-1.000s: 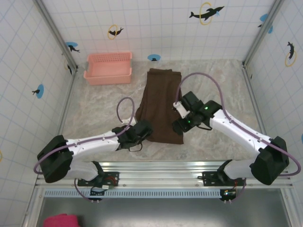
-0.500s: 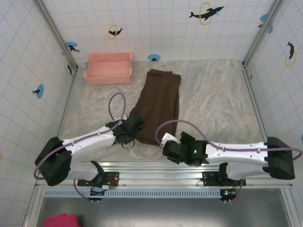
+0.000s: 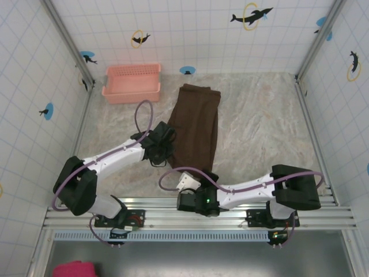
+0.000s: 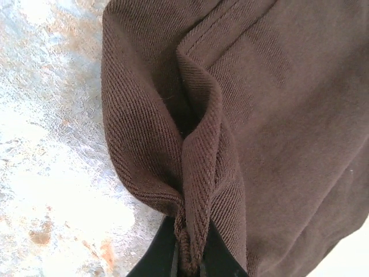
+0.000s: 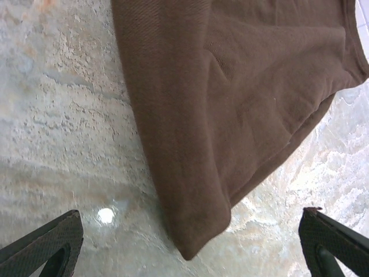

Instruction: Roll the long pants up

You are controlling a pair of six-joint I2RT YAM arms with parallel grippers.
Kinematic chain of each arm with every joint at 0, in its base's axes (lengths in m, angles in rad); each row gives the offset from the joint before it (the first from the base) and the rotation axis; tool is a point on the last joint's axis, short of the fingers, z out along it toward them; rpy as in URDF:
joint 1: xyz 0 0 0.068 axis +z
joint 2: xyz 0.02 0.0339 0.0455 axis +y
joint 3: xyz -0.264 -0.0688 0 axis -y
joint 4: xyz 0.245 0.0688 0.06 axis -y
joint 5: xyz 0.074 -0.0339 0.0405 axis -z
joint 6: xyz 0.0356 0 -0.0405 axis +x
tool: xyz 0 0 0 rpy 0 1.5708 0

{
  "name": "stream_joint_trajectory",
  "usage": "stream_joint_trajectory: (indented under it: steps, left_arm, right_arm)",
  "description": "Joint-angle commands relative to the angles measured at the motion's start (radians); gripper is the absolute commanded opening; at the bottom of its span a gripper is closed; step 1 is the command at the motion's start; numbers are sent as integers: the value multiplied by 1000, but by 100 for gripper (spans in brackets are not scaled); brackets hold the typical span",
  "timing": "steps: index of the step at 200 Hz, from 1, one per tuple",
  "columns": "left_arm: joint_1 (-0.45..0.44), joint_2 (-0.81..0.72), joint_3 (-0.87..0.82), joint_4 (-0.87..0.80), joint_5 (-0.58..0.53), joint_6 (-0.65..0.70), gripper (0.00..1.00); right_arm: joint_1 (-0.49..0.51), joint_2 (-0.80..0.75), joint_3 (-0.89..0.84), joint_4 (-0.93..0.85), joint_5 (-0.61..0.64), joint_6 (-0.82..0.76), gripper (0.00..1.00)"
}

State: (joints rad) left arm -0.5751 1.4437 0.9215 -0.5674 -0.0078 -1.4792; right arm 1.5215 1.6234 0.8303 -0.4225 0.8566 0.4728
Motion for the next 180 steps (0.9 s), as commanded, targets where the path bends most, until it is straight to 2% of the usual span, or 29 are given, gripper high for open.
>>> stream_joint_trajectory:
  steps: [1,38,82,128,160,180]
  left_arm:
    - [33,-6,44,-79,27,49,0]
    - [67,-19,74,-116,43,87,0]
    - [67,-1,85,-111,69,101,0]
    - [66,-3,86,-121,85,115,0]
    - [109,-28,80,-139,86,128,0]
    - [121,-44,68,-144,87,129,0]
  right_arm:
    - [3,51,24,46,42,43,99]
    - [-3,120,19,55,69,70,99]
    - [-18,208,33,74,92,90,99]
    - [-33,321,96,72,124,41,99]
    - [-59,381,171,-114,218,101,96]
    - [-63,378,167,-171,263,127,95]
